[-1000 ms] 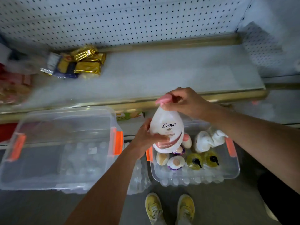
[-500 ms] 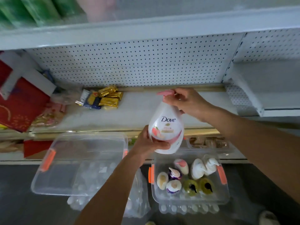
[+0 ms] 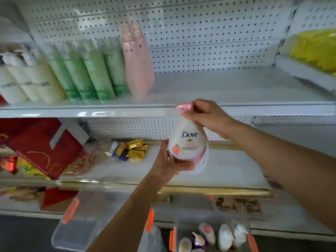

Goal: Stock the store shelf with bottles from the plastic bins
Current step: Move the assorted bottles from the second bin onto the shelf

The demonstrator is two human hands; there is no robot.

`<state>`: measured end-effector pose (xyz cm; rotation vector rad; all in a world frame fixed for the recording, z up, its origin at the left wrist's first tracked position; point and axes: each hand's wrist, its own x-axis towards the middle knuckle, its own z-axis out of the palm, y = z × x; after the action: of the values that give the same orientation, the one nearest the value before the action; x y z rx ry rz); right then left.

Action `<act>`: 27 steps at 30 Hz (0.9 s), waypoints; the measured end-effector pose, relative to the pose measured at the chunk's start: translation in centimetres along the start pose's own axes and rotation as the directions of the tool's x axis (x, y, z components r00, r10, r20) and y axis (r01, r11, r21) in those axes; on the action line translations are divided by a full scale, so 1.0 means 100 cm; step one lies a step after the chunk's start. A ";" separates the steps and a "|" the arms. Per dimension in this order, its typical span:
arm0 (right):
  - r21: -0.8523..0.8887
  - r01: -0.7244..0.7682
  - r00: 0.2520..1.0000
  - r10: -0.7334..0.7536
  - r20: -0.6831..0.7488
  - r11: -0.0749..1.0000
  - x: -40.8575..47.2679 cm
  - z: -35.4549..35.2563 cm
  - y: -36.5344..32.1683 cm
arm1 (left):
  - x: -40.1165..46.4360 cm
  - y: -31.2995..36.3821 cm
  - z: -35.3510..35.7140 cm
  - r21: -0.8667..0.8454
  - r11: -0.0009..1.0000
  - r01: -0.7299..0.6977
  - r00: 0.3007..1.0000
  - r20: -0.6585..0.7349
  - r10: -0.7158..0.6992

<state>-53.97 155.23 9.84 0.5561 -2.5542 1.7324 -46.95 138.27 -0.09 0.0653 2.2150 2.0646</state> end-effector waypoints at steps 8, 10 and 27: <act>-0.003 0.045 0.995 -0.045 -0.089 0.999 0.035 -0.013 -0.073 | 0.031 0.066 -0.033 0.038 0.989 -0.141 0.989 -0.028 0.143; -0.022 0.063 0.993 -0.065 -0.103 0.998 0.046 -0.014 -0.088 | 0.042 0.079 -0.041 0.026 0.984 -0.176 0.984 -0.020 0.176; -0.125 0.182 0.956 -0.205 -0.211 0.975 0.133 -0.022 -0.122 | 0.151 0.130 -0.068 -0.022 0.920 -0.391 0.919 0.050 0.392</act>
<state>-63.26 149.44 24.38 0.5519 -2.3326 1.4958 -63.27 134.09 12.50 0.6043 2.3068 2.2285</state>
